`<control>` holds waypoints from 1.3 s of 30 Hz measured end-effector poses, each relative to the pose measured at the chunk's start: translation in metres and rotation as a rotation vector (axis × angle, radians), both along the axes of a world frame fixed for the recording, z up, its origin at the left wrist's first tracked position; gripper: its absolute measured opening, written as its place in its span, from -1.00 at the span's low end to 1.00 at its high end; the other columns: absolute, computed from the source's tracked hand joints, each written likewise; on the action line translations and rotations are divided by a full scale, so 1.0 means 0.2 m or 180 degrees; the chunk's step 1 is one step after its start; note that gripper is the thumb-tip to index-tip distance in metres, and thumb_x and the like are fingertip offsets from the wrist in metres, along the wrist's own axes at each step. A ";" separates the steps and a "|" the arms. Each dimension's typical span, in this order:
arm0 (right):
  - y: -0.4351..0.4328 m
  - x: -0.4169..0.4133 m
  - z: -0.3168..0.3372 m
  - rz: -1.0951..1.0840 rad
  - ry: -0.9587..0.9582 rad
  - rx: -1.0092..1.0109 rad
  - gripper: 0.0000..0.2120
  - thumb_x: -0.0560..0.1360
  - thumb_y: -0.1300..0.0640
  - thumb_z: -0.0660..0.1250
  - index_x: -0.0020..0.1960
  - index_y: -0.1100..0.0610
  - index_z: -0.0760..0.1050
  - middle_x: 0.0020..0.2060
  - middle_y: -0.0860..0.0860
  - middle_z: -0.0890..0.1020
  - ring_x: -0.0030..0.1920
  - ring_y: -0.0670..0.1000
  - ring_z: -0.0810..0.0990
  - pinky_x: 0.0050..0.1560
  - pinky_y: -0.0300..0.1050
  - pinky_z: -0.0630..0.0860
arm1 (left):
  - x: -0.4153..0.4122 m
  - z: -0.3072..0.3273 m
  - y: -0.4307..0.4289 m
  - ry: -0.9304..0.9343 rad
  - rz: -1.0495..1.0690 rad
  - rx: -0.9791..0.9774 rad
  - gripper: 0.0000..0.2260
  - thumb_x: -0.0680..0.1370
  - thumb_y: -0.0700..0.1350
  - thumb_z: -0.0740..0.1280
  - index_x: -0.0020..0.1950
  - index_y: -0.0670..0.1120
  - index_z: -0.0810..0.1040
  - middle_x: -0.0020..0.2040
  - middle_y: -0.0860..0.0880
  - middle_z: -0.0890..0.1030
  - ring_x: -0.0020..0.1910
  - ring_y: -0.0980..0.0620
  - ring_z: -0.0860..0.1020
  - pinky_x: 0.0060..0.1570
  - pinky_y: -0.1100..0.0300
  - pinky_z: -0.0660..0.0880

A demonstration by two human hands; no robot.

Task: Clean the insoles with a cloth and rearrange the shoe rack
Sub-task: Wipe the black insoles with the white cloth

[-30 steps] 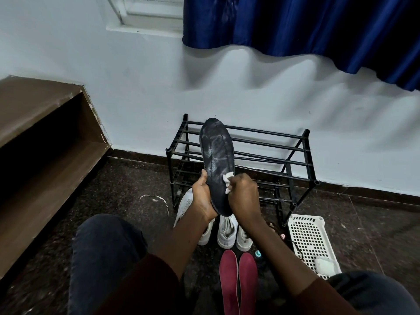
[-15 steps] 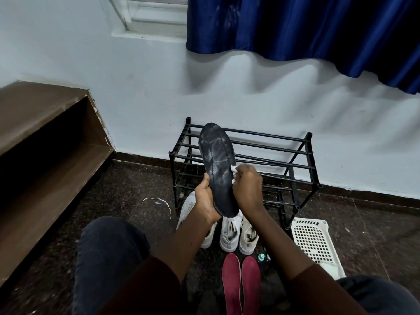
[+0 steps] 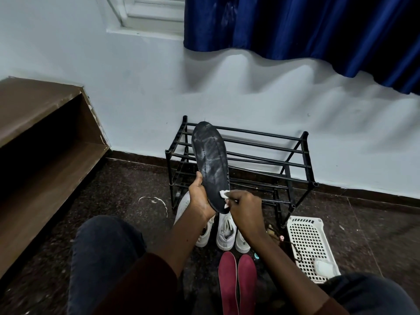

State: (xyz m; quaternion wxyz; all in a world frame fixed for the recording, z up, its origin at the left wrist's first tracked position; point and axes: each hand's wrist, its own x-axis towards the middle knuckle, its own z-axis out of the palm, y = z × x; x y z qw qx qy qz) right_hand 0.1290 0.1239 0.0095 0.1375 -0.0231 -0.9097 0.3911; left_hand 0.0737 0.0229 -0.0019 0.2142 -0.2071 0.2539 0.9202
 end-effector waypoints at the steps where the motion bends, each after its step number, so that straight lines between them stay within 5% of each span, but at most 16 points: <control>1: 0.00 -0.01 0.01 -0.0047 0.0066 -0.0002 -0.85 0.39 0.42 0.35 -0.12 0.29 0.66 -0.19 0.14 0.69 -0.16 0.06 0.64 -0.17 -0.44 0.35 | 0.01 0.01 0.00 0.0015 -0.0036 -0.0010 -0.48 0.60 0.22 0.04 0.17 -0.18 0.53 -0.03 -0.19 0.61 -0.05 -0.15 0.54 0.05 0.01 0.44; 5: 0.00 -0.13 0.05 -0.0176 0.0333 0.0003 -0.88 0.42 0.38 0.35 -0.10 0.30 0.65 -0.18 0.15 0.68 -0.15 0.09 0.63 -0.14 -0.38 0.36 | 0.03 0.03 0.02 0.0094 -0.0180 0.0019 -0.45 0.61 0.22 0.02 0.09 -0.19 0.58 -0.09 -0.21 0.67 -0.03 -0.18 0.57 0.05 -0.02 0.45; 9: 0.01 -0.24 0.12 -0.0337 -0.0084 -0.0619 -0.85 0.42 0.30 0.39 -0.03 0.22 0.65 -0.12 0.11 0.69 -0.10 0.01 0.64 0.01 -0.25 0.47 | 0.03 0.01 0.01 0.0050 -0.0118 0.0131 -0.44 0.60 0.22 0.03 0.00 -0.18 0.64 -0.05 -0.21 0.65 -0.05 -0.18 0.60 0.11 -0.04 0.43; 14: 0.04 -0.20 0.10 -0.0316 -0.0676 -0.1239 -0.84 0.35 0.31 0.46 -0.10 0.14 0.68 -0.26 0.03 0.68 -0.34 -0.11 0.57 -0.19 -0.18 0.52 | 0.00 0.00 -0.01 0.0001 -0.0041 0.0117 -0.45 0.60 0.23 0.02 0.08 -0.17 0.59 -0.01 -0.22 0.63 0.00 -0.19 0.55 0.23 -0.09 0.37; 18: 0.03 -0.09 0.05 -0.0328 -0.0786 -0.1455 -0.82 0.32 0.35 0.46 -0.13 0.14 0.68 -0.23 0.02 0.69 -0.23 -0.05 0.62 -0.09 -0.12 0.54 | -0.02 0.01 0.00 -0.0051 0.0239 0.0121 -0.50 0.62 0.20 0.03 0.06 -0.17 0.56 -0.08 -0.18 0.63 -0.08 -0.15 0.54 -0.06 0.01 0.46; 24: 0.04 -0.01 0.03 -0.0259 -0.1072 -0.1847 -0.83 0.31 0.38 0.45 -0.18 0.16 0.67 -0.43 -0.08 0.62 -0.44 -0.14 0.50 -0.31 -0.21 0.42 | -0.05 0.01 0.00 -0.0039 0.0381 0.0122 -0.52 0.62 0.19 0.02 0.07 -0.15 0.55 -0.06 -0.16 0.57 -0.11 -0.12 0.53 -0.07 0.05 0.46; 39: 0.00 -0.24 0.13 -0.0582 -0.0776 -0.1421 -0.85 0.34 0.31 0.46 -0.13 0.15 0.56 -0.23 0.05 0.61 -0.21 0.00 0.57 -0.06 -0.04 0.56 | -0.03 -0.03 0.00 -0.0013 0.0252 0.0128 -0.49 0.61 0.21 0.02 0.16 -0.16 0.54 0.04 -0.19 0.58 -0.04 -0.16 0.54 0.08 -0.02 0.43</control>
